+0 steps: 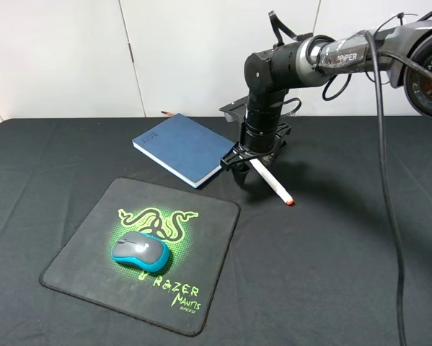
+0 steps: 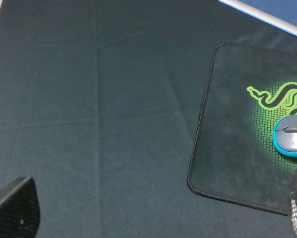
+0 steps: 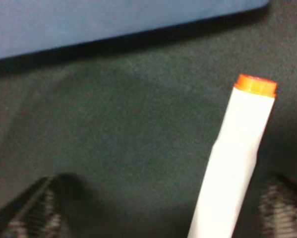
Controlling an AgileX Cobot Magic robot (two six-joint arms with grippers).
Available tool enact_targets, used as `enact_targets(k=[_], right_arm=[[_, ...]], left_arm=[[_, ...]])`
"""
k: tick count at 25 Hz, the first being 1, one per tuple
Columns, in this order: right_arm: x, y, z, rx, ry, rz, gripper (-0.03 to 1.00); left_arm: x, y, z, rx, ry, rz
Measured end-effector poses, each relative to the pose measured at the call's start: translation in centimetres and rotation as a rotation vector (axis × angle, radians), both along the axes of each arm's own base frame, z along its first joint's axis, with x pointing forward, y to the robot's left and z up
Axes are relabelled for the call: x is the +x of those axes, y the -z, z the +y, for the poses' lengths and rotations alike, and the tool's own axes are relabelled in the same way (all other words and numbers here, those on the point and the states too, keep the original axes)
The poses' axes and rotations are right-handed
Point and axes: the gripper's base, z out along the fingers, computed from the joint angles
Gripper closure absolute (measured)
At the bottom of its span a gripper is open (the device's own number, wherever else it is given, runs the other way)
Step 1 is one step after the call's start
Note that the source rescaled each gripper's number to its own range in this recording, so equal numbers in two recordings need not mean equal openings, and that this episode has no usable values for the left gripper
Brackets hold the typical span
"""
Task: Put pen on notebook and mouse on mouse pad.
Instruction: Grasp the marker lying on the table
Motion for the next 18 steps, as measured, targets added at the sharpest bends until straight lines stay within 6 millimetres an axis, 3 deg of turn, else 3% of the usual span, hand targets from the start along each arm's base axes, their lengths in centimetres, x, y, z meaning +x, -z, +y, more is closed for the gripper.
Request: enact_targets(k=[3,9,13,18], right_arm=[[0.0,0.0,0.0,-0.005,-0.004,-0.005,0.56],[0.0,1.1,-0.1,-0.016,-0.004,0.013,0.7],[0.0,1.1,0.0,-0.008,0.003,0.022,0.97],[0.0,1.1,0.0,-0.008,0.003,0.022,0.96]], left_arm=[[0.0,0.0,0.0,0.0,0.0,0.0],[0.0,0.0,0.0,0.0,0.0,0.0],[0.0,0.0,0.0,0.001,-0.001,0.0],[0.0,0.0,0.0,0.002,-0.001,0.0]])
